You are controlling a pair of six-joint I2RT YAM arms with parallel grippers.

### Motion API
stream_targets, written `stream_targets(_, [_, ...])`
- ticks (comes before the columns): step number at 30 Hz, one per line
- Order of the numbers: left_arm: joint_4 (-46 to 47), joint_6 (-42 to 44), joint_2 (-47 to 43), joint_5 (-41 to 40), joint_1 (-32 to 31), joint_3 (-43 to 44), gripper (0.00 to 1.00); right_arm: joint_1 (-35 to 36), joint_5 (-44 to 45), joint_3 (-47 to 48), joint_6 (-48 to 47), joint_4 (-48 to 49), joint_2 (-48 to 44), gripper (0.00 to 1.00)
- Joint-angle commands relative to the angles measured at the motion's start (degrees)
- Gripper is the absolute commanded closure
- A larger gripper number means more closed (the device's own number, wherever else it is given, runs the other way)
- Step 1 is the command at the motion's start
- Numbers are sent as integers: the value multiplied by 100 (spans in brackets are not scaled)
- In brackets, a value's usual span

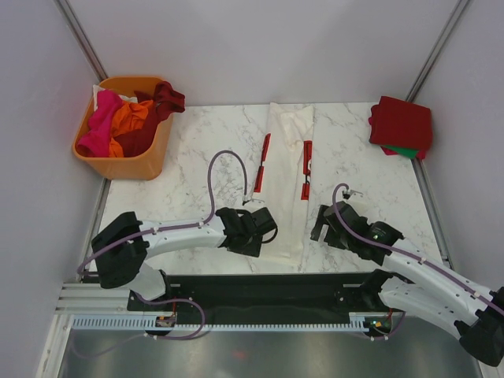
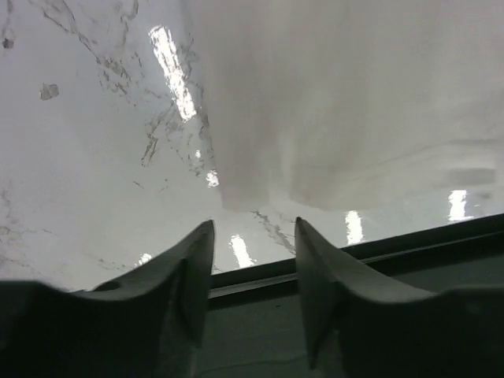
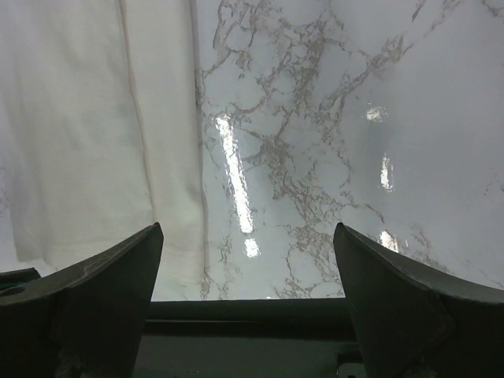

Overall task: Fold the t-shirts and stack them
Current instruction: Fold the tshirt

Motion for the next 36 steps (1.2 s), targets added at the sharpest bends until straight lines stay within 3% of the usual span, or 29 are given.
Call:
stream_targets(1, [-3,-512,91,162,-40,-330,38,-7,-339,-99,-93,303,15,2])
stream_targets(3, [-3,-547,65,162,-40,-428,29,-7,-445,-169,-93,443,-2,2])
stream_targets(9, [-3,-547,-260,-101,-31,-490,20,2,-1438,-670,-6,1452,-2,4])
stream_targets(16, [102,-539,-392,-374,13,-437,20,37,-1860,-1250,354,2122,174,15])
stream_targets(24, [1014,-249,-621,222,680,-937,23,151,-2283,-1673,689,2913,472,32])
stream_targets(29, [1367,-213,-445,486,769,-1166,24,379,-2283,-1822,864,3080,578,42])
stream_targets(36, [1939,-354,-462,943,769,-1596,37,661,-2274,-2033,1163,3361,595,58])
